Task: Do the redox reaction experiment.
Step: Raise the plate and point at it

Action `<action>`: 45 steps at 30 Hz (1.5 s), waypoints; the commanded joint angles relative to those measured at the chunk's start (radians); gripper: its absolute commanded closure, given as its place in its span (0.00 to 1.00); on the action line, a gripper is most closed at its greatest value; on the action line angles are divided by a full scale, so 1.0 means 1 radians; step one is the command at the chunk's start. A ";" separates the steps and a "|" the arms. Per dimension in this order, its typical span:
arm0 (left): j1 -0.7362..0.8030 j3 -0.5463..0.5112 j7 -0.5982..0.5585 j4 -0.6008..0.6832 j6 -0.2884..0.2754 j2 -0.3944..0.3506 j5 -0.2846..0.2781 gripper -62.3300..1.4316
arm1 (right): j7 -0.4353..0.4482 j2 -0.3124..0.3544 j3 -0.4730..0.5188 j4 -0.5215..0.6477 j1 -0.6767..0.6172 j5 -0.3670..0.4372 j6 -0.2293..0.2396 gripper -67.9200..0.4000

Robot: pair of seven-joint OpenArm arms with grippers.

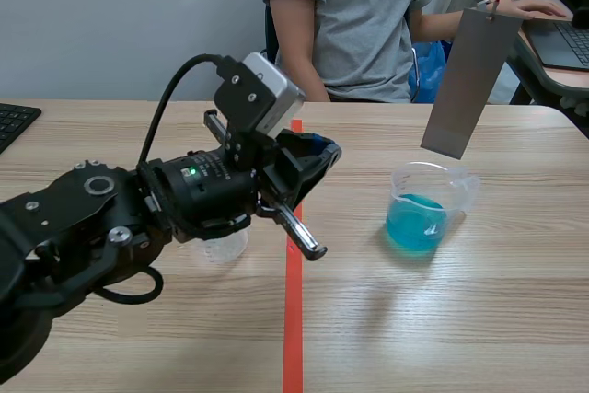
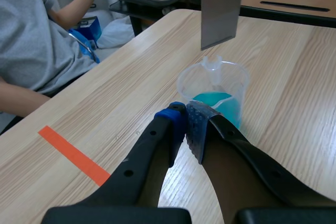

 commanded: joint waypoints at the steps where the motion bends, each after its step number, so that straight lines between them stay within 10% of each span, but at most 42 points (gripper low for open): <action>1: -0.021 0.011 -0.013 0.003 0.004 0.021 -0.002 0.93 | 0.018 0.016 0.013 0.019 0.017 0.018 0.006 0.98; 45: -0.222 0.106 -0.116 -0.338 0.005 0.275 0.042 0.93 | 0.015 0.016 0.013 0.019 0.017 0.018 0.006 0.98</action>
